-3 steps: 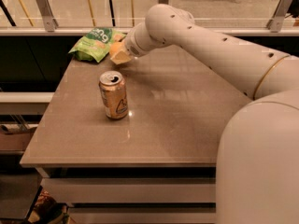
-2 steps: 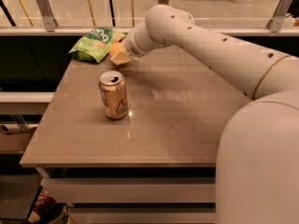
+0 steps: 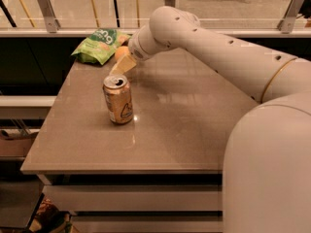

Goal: Move orange near green rice chip bag

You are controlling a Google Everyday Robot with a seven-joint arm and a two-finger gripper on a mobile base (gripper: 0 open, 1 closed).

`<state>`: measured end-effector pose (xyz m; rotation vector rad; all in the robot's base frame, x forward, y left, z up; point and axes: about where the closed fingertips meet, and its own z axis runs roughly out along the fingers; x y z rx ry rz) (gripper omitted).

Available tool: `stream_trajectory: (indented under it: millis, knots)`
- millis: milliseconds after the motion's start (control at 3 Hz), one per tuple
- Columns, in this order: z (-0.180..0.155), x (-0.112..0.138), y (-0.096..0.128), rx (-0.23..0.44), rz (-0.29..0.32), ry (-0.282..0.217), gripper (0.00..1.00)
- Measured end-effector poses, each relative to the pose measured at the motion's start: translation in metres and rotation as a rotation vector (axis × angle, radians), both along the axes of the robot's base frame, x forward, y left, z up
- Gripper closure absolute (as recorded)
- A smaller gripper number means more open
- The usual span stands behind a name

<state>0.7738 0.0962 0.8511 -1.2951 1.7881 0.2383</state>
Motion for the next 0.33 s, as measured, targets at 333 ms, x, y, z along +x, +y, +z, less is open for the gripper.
stream_trajectory:
  millis: [333]
  knots:
    - [-0.0001,0.0000,0.0001,0.000,0.000,0.000,0.00]
